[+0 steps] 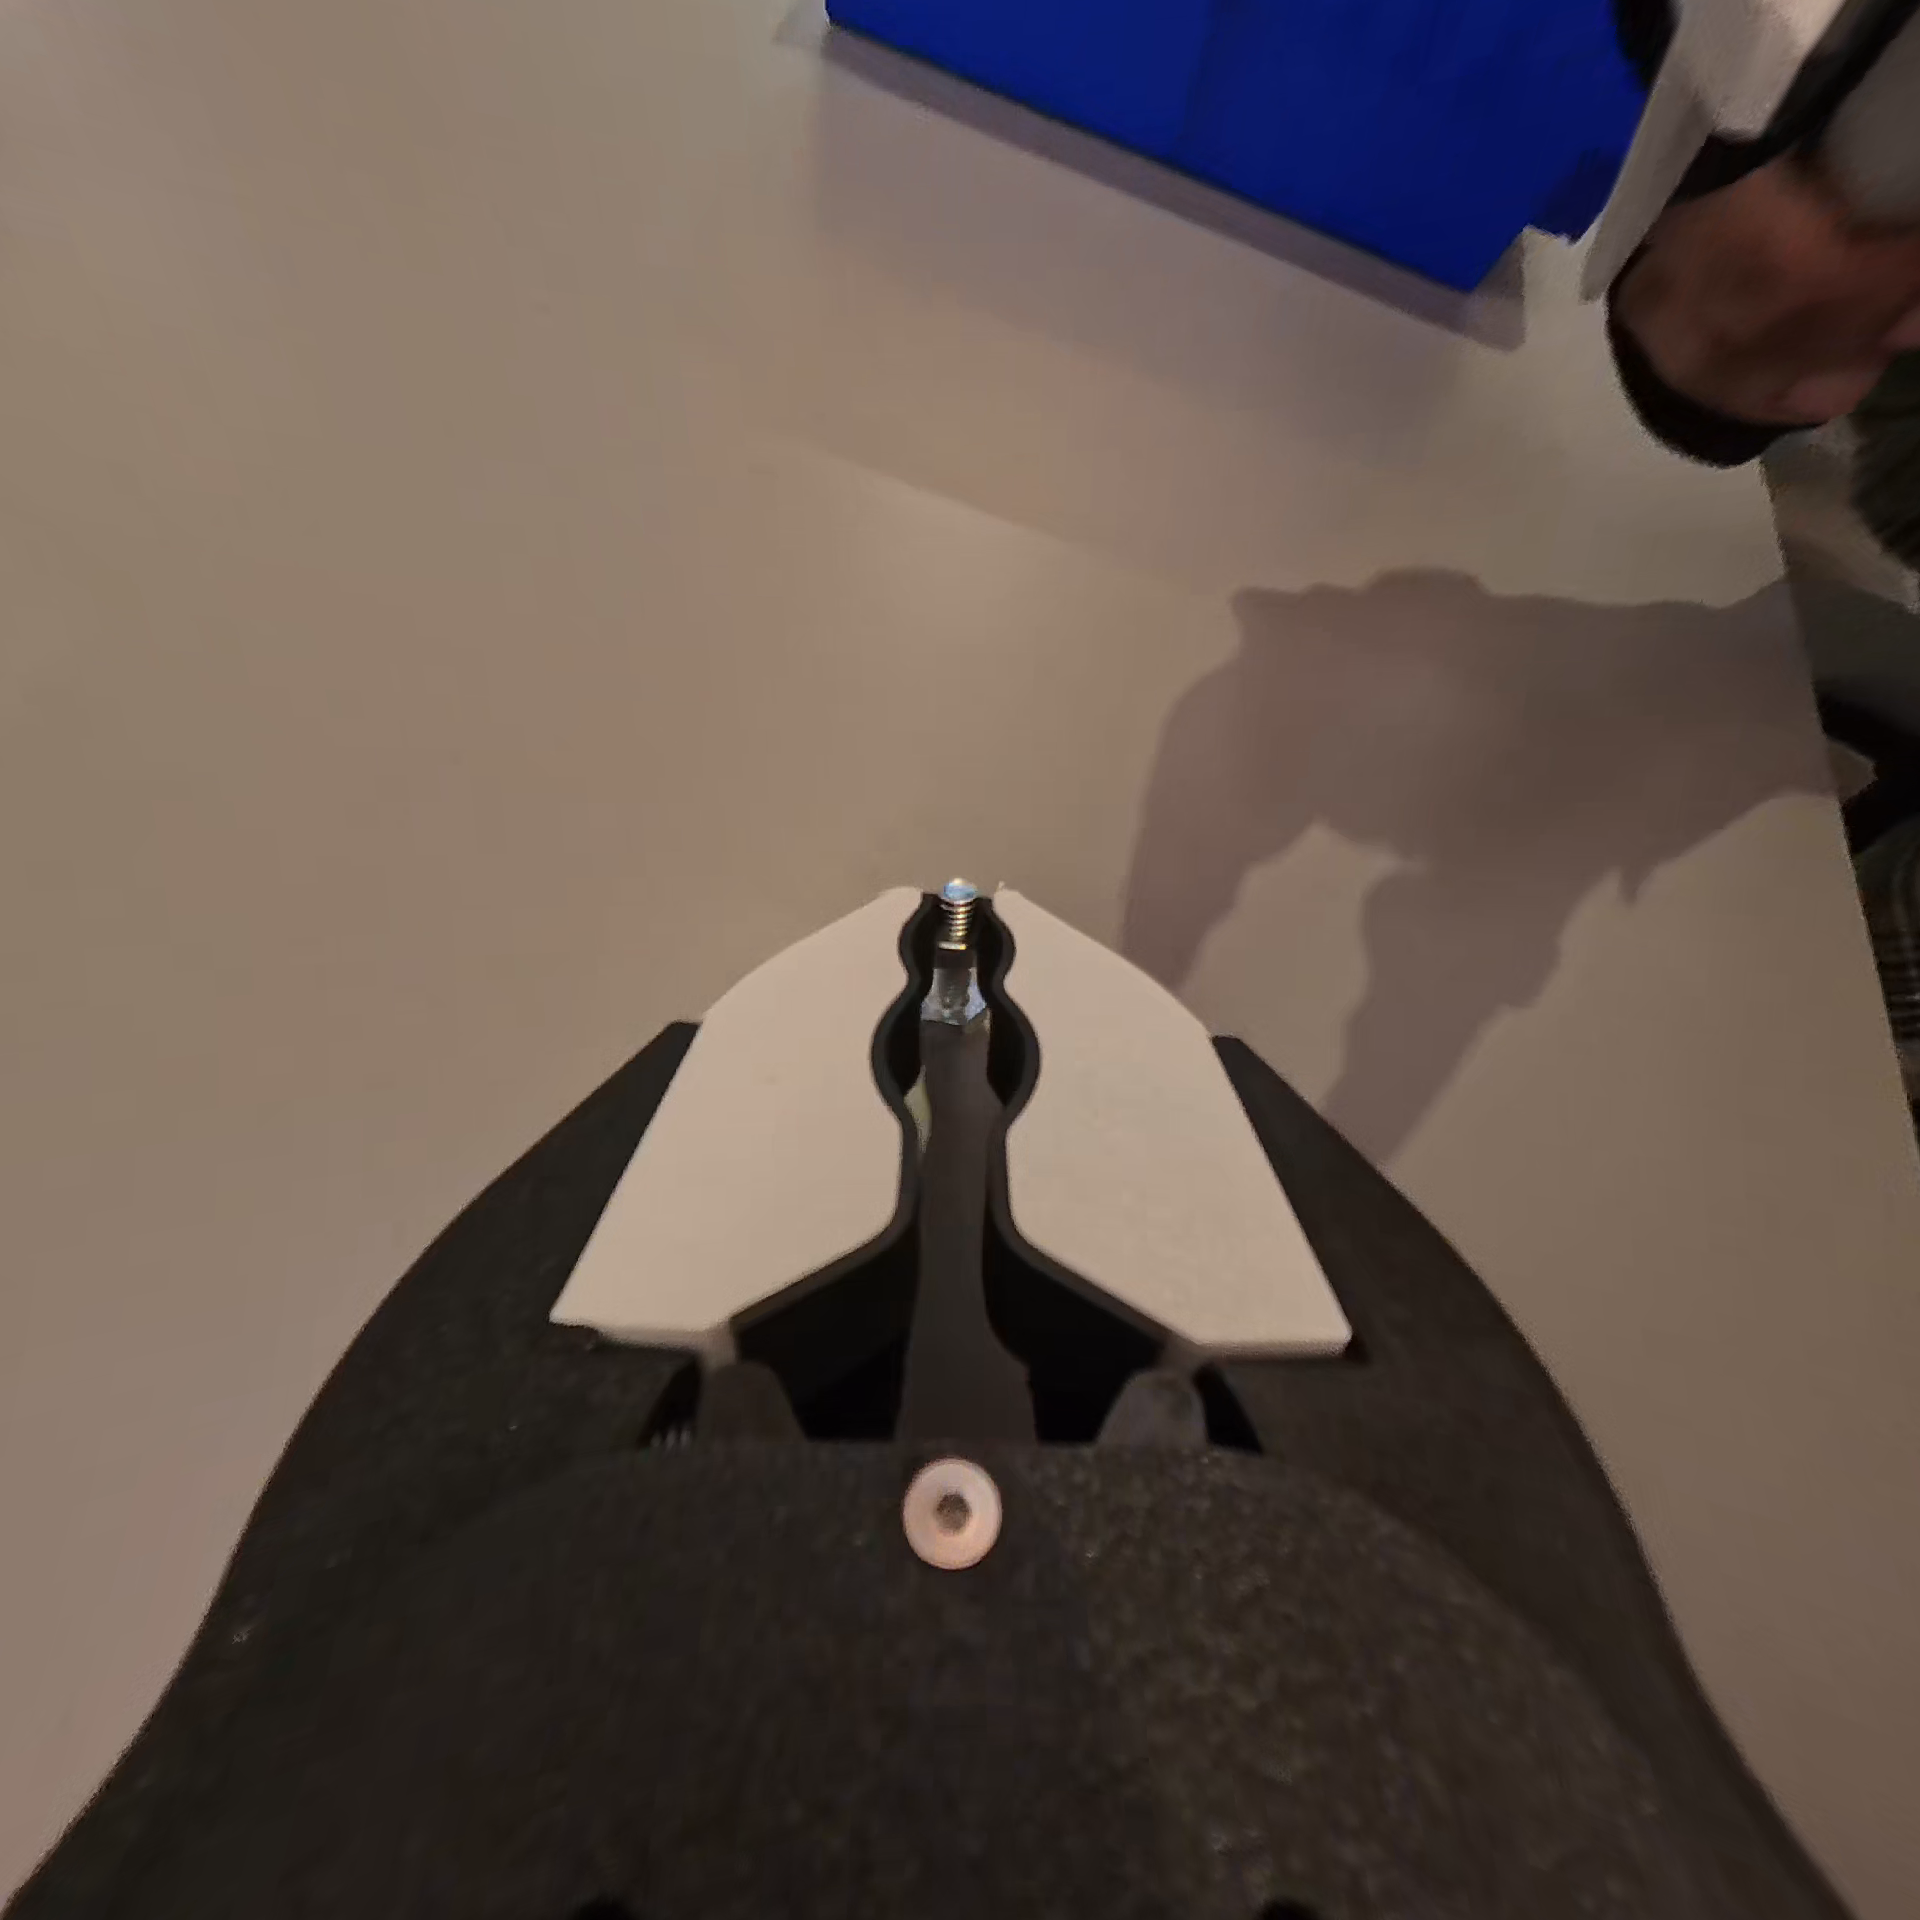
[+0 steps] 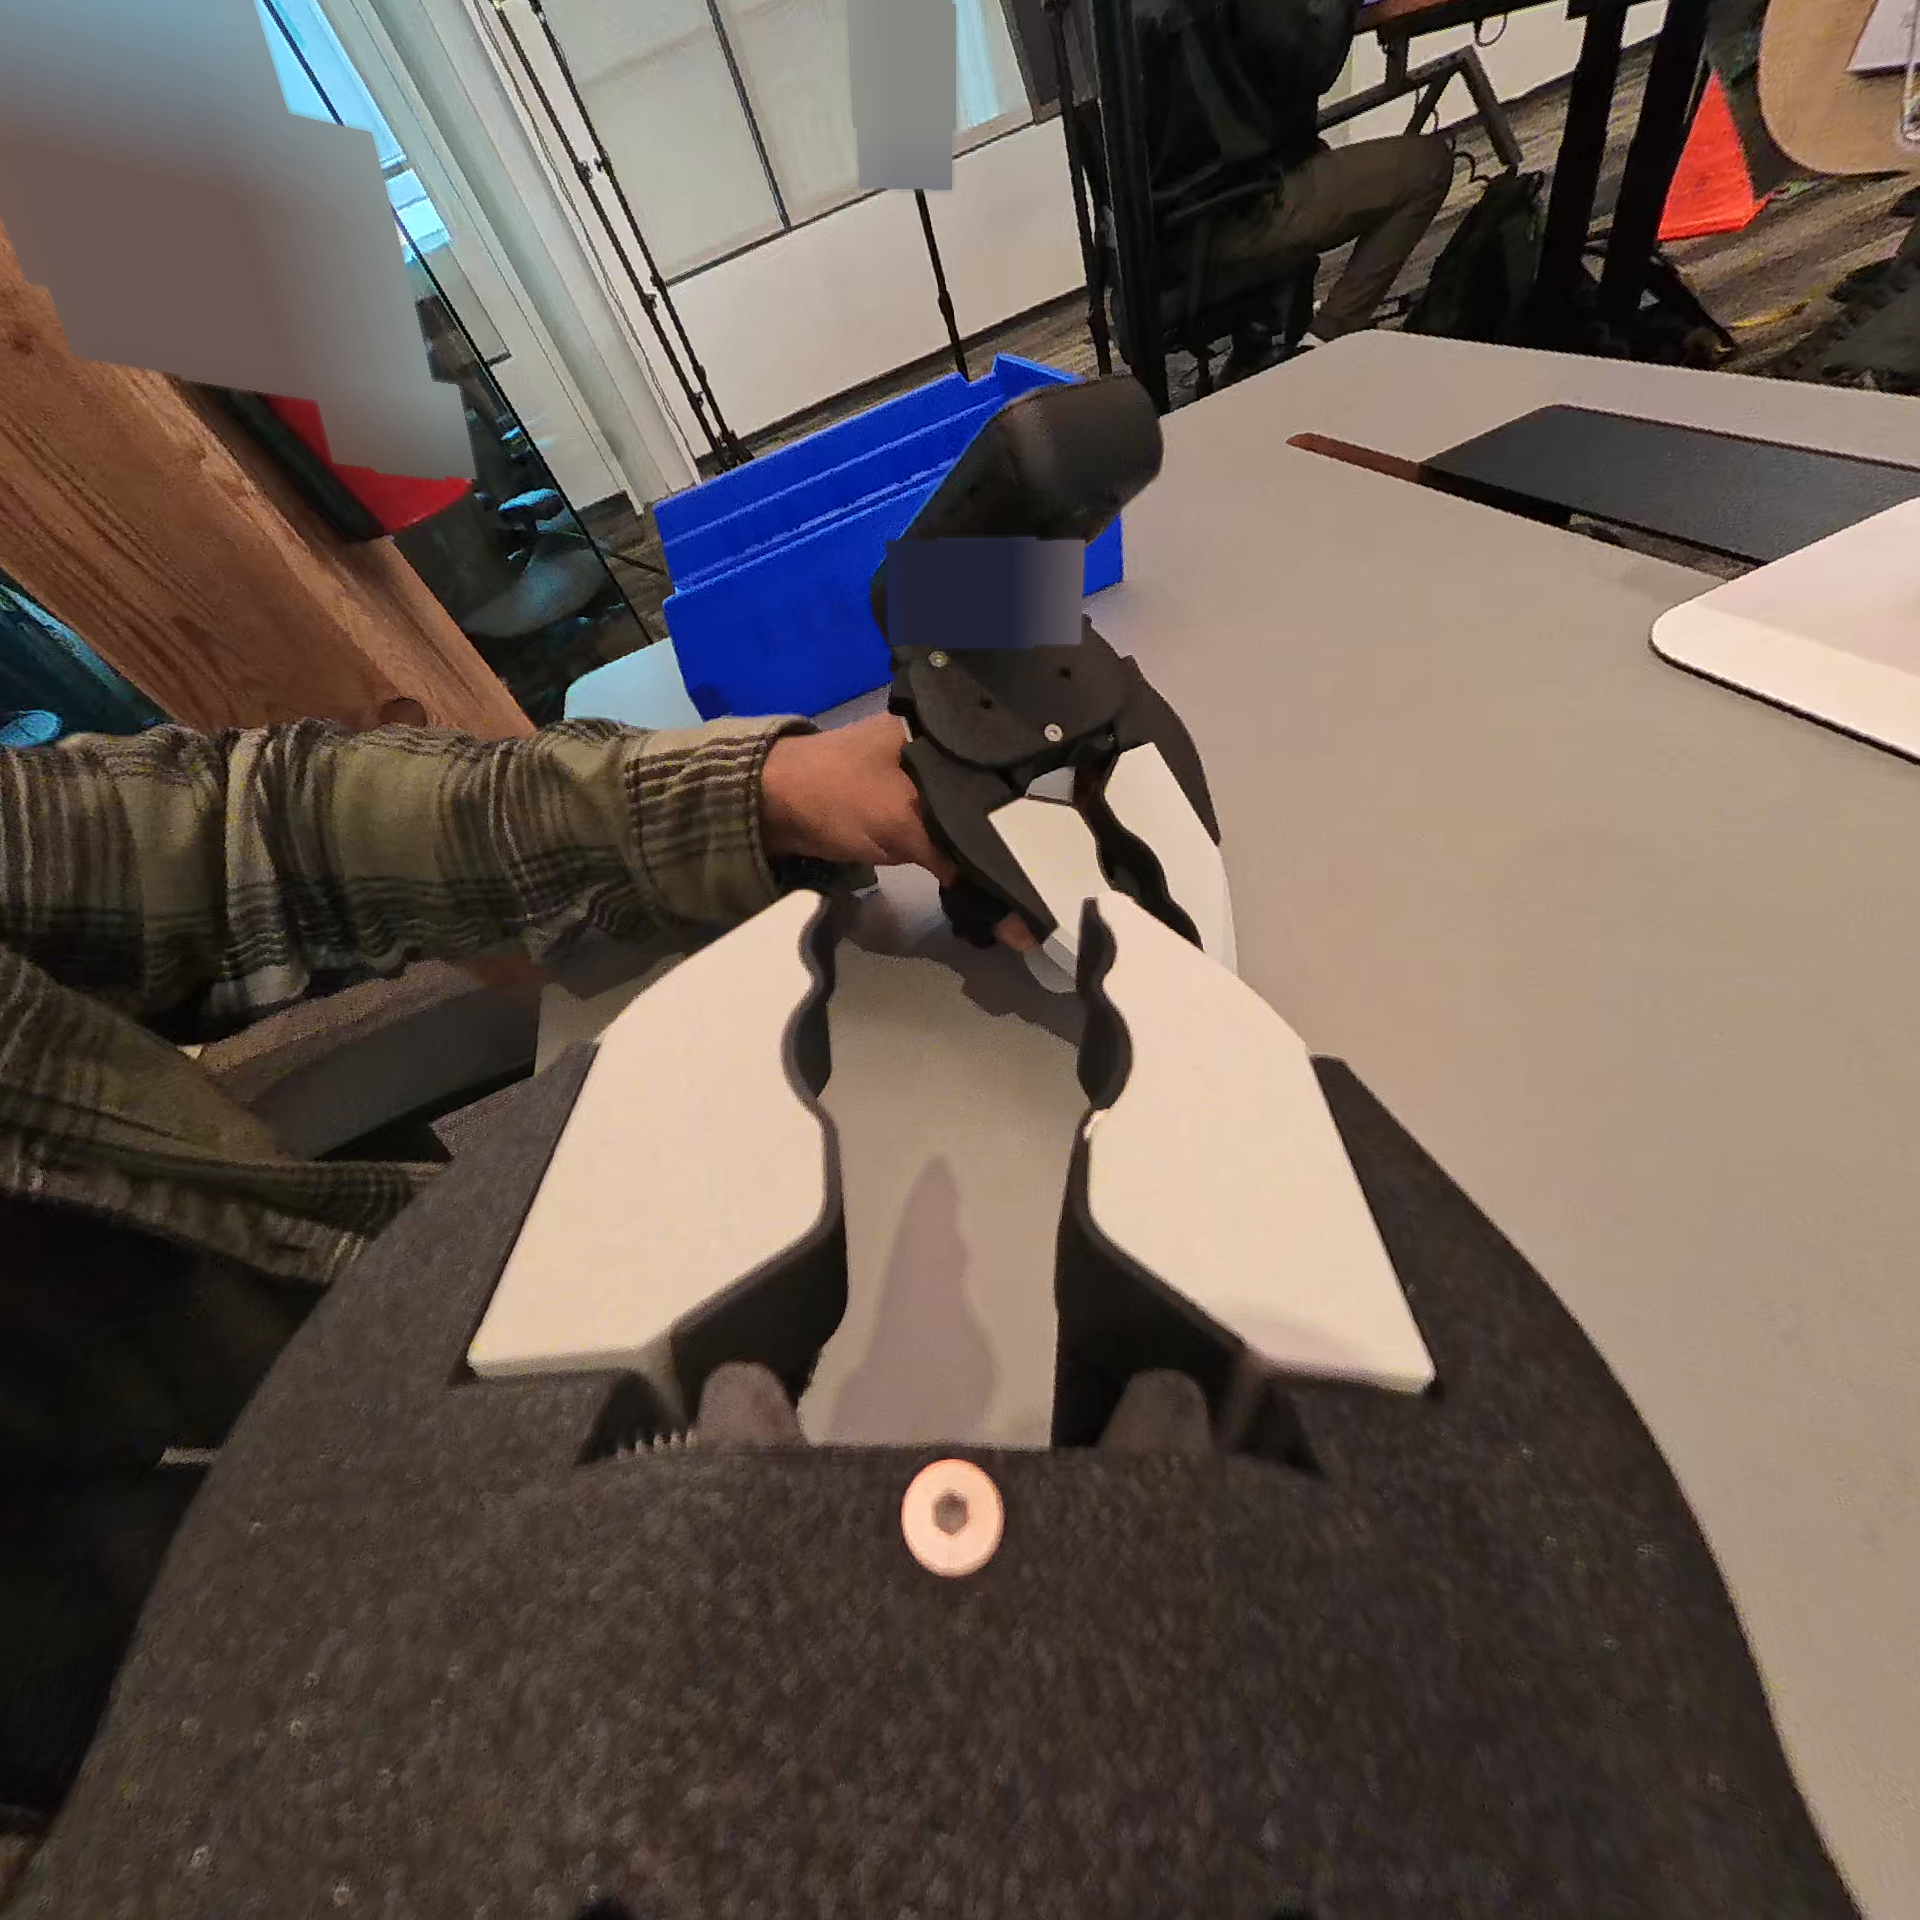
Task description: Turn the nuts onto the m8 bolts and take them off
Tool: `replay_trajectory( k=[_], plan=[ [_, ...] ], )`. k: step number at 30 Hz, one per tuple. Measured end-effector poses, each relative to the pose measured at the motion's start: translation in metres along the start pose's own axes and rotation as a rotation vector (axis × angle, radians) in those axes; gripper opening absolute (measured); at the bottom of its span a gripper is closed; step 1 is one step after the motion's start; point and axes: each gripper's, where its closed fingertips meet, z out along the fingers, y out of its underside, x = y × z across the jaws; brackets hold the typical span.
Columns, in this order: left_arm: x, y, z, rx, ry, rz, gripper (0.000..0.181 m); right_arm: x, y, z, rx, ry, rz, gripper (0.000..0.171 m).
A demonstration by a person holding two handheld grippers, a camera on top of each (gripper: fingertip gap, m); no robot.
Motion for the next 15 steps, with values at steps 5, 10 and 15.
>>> replay_trajectory(
  k=[5, 10, 15],
  plan=[
    [-0.005, 0.006, -0.001, -0.036, 0.002, -0.021, 0.006, -0.002, -0.002, -0.003, 0.004, -0.001, -0.009, 0.044],
    [-0.005, 0.013, -0.010, -0.040, 0.034, -0.056, 0.007, -0.003, -0.002, -0.002, -0.002, -0.005, -0.018, 0.044],
    [-0.008, 0.019, -0.019, -0.039, 0.048, -0.079, 0.007, -0.004, -0.003, 0.000, -0.007, -0.007, -0.020, 0.045]
  ],
)
